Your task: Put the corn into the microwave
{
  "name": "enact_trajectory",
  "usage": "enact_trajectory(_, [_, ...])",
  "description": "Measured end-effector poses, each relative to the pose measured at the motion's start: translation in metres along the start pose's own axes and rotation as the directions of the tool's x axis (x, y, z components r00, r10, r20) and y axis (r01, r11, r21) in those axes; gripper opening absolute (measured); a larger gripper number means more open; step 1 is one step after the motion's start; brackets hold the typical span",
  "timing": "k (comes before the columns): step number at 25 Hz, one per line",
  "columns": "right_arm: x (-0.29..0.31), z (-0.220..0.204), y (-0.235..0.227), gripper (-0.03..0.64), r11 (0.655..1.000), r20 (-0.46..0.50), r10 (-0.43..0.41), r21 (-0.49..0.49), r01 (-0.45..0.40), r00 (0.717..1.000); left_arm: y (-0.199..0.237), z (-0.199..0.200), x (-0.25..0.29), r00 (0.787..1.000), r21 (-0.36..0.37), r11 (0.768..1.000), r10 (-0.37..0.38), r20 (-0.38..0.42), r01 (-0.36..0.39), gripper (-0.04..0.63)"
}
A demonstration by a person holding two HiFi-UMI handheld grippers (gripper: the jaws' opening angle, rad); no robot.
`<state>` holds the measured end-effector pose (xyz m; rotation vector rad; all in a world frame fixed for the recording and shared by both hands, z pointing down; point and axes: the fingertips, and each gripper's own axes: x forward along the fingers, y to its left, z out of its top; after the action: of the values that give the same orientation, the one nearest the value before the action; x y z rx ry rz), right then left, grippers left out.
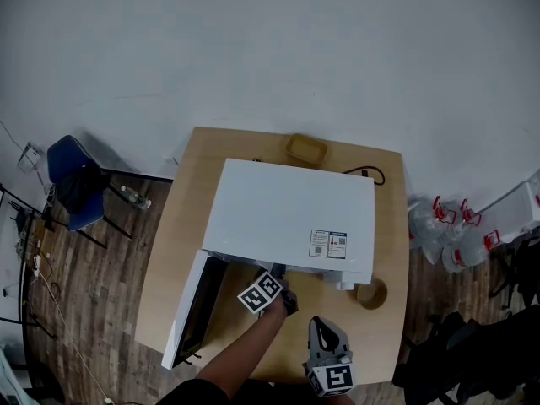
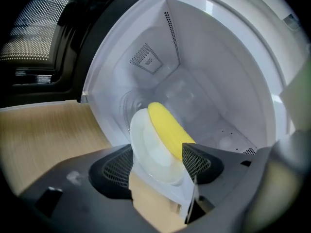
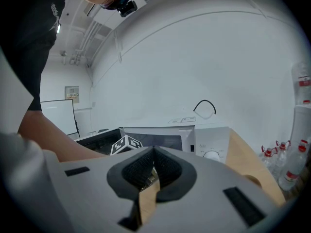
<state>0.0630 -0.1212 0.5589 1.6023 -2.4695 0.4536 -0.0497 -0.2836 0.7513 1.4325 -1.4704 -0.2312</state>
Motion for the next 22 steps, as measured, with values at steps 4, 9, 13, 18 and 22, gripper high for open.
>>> enact_trajectory(4, [-0.003,-0.004,-0.002,0.057,1.0,-0.003,0.006,-0.014,-0.006,1.0,-0.001,-0.001,0.0,1.0,-0.003,1.0,-0.012,-0.01,0.012,0.311])
enact_trajectory(9, [-0.004,-0.004,-0.002,0.057,1.0,0.002,0.001,-0.015,-0.001,1.0,-0.002,-0.003,-0.001,0.999,0.014,1.0,-0.024,-0.025,0.024,0.311])
enact_trajectory(13, [-0.005,-0.005,-0.002,0.057,1.0,0.007,0.007,-0.023,-0.007,1.0,0.004,-0.002,-0.006,1.0,0.058,0.998,-0.015,-0.015,0.016,0.311])
enact_trajectory(18, [-0.009,-0.005,-0.001,0.057,1.0,-0.004,-0.008,-0.021,0.008,1.0,0.012,-0.002,-0.014,1.0,0.054,0.998,-0.025,-0.013,0.026,0.311])
enact_trajectory(22, [-0.013,-0.004,0.003,0.057,1.0,0.007,-0.012,-0.023,0.012,1.0,0.01,0.001,-0.027,0.999,0.077,0.996,-0.035,-0.012,0.036,0.311])
